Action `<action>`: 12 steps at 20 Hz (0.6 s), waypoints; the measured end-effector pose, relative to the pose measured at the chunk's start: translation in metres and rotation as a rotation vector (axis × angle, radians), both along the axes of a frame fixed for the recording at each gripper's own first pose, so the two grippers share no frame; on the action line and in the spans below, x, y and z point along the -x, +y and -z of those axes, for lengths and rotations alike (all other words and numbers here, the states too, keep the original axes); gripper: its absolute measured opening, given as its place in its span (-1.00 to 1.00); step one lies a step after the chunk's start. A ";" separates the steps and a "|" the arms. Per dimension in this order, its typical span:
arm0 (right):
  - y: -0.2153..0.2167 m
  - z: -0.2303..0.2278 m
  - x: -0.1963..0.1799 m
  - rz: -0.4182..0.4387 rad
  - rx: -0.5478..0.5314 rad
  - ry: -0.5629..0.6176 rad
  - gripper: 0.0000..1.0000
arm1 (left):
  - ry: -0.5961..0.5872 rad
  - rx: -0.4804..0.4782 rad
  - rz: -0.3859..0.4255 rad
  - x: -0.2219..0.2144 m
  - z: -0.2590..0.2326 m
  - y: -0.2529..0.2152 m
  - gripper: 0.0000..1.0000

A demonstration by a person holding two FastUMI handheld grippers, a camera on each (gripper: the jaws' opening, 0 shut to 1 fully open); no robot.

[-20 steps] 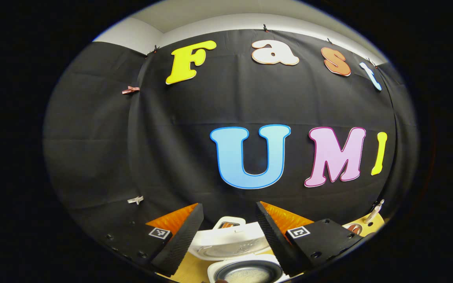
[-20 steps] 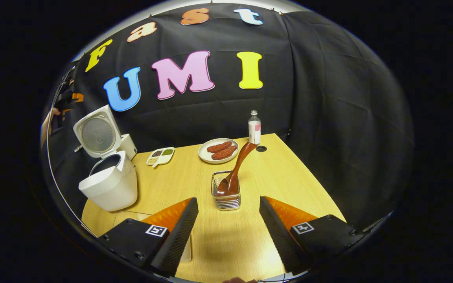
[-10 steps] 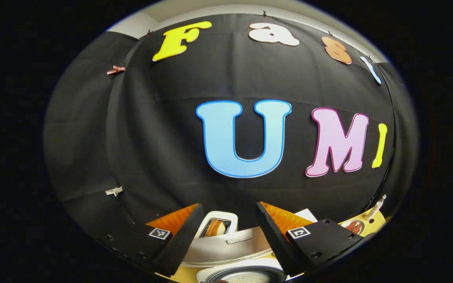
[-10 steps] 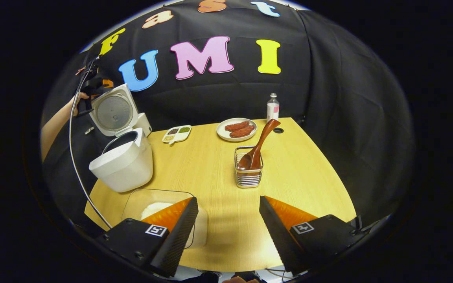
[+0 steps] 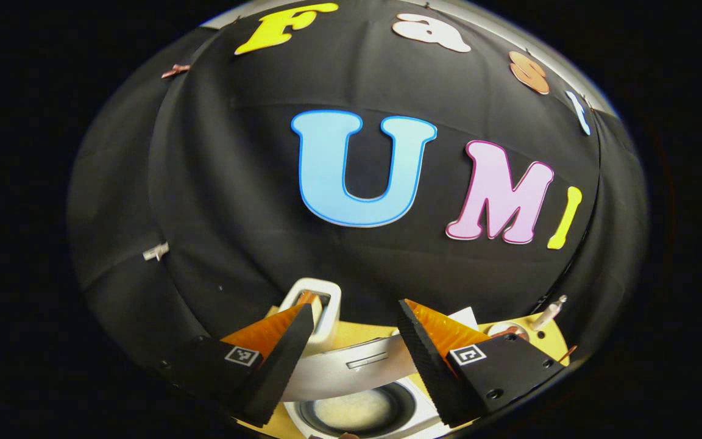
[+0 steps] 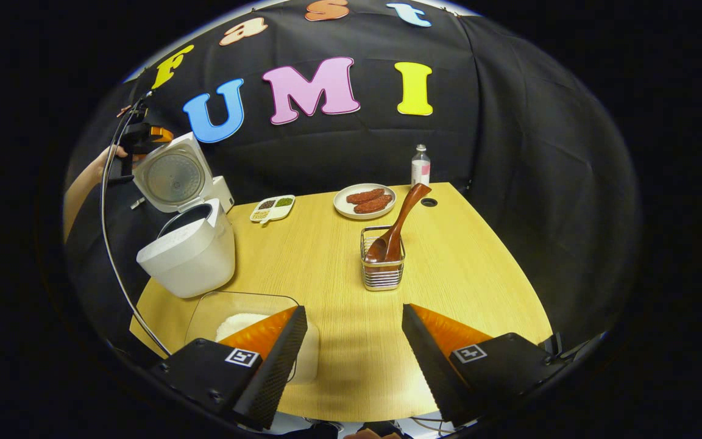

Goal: Close the left gripper, press the button to open the rice cooker; take a wooden spoon from the chopstick holder with the right hand, scoop a spoonful of rice and pour it into the rice cooker, then put the wooden spoon back into the chopstick holder.

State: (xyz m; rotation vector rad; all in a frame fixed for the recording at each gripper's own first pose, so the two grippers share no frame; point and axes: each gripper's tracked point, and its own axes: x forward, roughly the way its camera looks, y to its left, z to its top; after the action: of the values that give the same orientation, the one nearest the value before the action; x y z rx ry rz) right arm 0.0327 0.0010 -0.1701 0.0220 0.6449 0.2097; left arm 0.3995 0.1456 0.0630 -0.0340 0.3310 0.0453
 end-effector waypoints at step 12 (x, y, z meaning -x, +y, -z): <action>-0.008 -0.008 0.018 -0.146 -0.024 -0.021 0.98 | 0.043 -0.101 -0.097 0.141 0.099 -0.053 0.97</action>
State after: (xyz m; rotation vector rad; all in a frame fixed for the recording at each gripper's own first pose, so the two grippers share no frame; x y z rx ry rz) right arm 0.0149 -0.0067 -0.1623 -0.0044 0.6235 0.3585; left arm 0.2580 0.0928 -0.0363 0.0510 0.3698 0.1586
